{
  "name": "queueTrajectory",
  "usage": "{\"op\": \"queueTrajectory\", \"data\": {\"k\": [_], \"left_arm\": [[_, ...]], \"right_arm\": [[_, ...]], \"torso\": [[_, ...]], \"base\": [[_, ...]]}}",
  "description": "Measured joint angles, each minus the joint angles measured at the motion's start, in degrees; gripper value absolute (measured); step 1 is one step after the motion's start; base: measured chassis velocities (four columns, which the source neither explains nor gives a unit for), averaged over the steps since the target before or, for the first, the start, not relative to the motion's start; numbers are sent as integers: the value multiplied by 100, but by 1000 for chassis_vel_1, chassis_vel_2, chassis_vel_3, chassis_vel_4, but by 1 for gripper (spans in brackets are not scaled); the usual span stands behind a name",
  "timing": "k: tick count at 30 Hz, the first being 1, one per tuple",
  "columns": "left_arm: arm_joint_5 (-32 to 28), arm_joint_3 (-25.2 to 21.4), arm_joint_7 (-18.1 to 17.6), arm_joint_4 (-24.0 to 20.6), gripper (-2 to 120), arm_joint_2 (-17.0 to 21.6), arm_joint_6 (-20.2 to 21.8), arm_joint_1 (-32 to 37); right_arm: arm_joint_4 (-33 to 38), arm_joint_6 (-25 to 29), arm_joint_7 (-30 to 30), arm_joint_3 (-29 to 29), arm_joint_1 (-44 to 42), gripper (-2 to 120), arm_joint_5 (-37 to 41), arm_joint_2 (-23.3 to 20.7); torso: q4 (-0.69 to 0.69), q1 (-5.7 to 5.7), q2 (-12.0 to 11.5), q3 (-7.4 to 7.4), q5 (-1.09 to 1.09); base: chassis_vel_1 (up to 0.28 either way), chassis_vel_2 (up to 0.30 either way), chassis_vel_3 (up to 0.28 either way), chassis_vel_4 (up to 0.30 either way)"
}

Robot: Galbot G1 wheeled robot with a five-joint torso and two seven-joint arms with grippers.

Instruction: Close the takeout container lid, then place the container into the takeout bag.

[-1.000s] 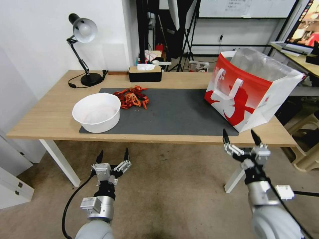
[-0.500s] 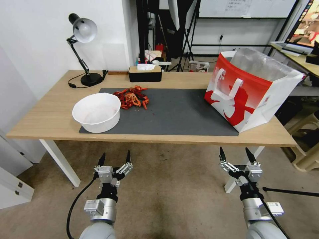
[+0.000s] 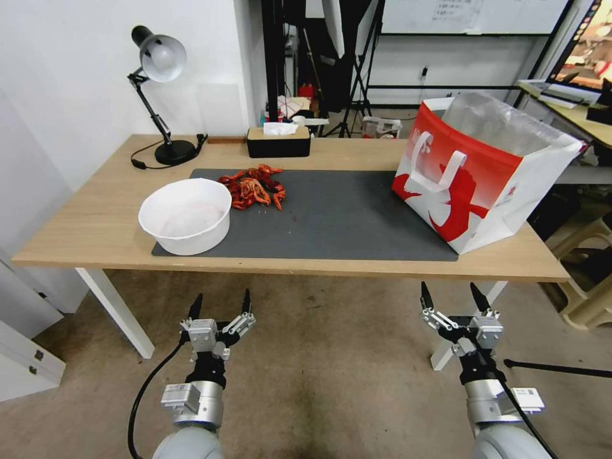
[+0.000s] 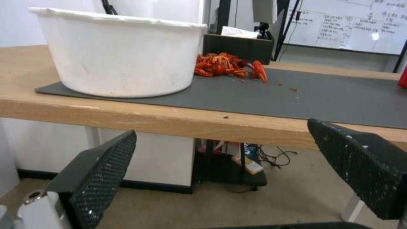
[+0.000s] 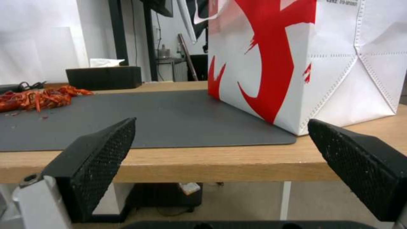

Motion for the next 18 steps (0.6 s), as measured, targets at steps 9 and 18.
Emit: {"op": "queueTrajectory", "data": {"k": [9, 18], "left_arm": [[-1, 0, -2, 0, 100, 2, 3, 0], [-3, 0, -3, -1, 100, 2, 7, 0]], "right_arm": [[6, -8, 3, 0, 3, 100, 4, -3], [9, -14, 6, 0, 5, 100, 7, -5]], "torso": [[0, 0, 0, 0, 0], [0, 0, 0, 0, 0]], "base": [[0, 0, 0, 0], [0, 0, 0, 0]]}}
